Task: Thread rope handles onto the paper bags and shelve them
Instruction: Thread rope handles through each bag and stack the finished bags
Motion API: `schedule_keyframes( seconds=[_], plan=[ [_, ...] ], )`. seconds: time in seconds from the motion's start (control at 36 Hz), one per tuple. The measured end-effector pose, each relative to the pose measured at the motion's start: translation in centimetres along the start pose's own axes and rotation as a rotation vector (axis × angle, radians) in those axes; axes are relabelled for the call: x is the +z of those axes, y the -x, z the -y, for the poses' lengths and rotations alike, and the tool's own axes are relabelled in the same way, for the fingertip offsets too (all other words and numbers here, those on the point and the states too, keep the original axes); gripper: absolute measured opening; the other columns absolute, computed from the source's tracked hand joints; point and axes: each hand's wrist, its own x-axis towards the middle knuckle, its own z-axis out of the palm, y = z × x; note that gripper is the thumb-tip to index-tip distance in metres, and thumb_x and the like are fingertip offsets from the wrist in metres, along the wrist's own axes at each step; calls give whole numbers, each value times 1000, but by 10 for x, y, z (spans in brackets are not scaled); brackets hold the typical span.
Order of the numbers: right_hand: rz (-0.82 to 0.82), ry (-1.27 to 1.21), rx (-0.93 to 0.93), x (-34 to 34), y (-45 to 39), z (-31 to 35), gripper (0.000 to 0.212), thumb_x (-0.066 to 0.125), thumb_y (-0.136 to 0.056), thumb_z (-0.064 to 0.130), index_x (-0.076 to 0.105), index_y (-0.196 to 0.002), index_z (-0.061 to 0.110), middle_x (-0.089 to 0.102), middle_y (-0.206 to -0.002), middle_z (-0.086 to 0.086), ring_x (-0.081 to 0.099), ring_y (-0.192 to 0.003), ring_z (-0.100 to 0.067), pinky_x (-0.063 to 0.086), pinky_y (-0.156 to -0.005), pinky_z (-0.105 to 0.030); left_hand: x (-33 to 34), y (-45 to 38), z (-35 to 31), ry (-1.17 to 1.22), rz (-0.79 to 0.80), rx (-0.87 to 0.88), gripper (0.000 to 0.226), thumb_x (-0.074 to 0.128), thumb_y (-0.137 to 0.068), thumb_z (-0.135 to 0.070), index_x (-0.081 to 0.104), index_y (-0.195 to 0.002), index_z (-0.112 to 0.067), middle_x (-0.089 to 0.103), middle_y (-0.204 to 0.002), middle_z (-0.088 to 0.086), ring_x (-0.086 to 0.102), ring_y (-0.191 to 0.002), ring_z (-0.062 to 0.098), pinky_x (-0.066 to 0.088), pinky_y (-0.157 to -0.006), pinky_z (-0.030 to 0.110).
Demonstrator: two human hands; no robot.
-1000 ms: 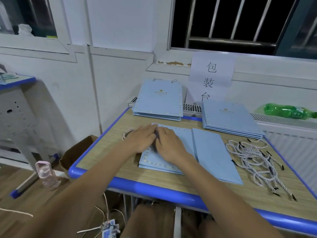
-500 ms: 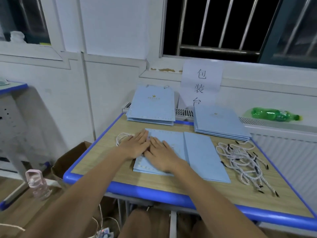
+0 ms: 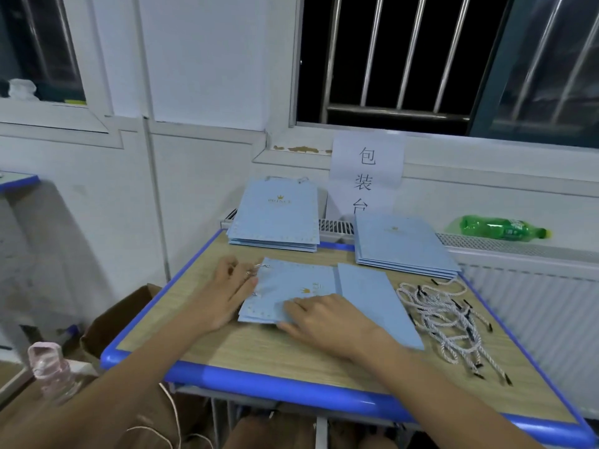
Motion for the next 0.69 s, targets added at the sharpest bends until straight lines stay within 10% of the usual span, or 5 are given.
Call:
schedule_keyframes(
  seconds=[0.17,0.25,0.36,0.47,0.69],
  plan=[
    [-389,194,4,-36,-21,-20,15,57,-83,16,57,-67,14,50,-42,2,47,-30,-22,19,-37,-20,-20,19,-11,523,79,-17,36,40,-92,-54,63,-80,-30,54,-59,1,52,-60,9,41,-69,28],
    [-464,208,105,-64,-33,-33,29,38,-84,19,59,-64,14,48,-41,3,45,-29,-18,17,-42,-17,-47,13,-7,602,171,-40,37,72,-65,-56,64,-68,-19,44,-54,-1,41,-45,10,35,-46,21],
    [-414,239,237,-112,-44,-44,52,17,-92,37,62,-92,10,69,-75,-7,65,-61,-31,26,-49,-30,-104,-11,-21,790,-18,-118,9,67,-69,-23,67,-61,-20,49,-47,-6,40,-36,4,40,-44,14],
    [-450,0,354,-141,-47,-62,35,26,-103,34,54,-112,15,65,-99,-12,55,-97,-38,27,-70,-36,-141,-36,-40,1189,-78,-159,26,35,-94,-4,50,-78,-18,32,-44,-12,28,-33,3,53,-61,19],
    [-264,-841,612,-117,-43,-79,18,60,-82,26,62,-88,9,55,-75,4,49,-68,-13,38,-65,-27,-127,-74,-60,1507,-47,-304,18,40,-94,-7,49,-79,-12,46,-59,-1,42,-41,10,45,-50,19]
  ],
)
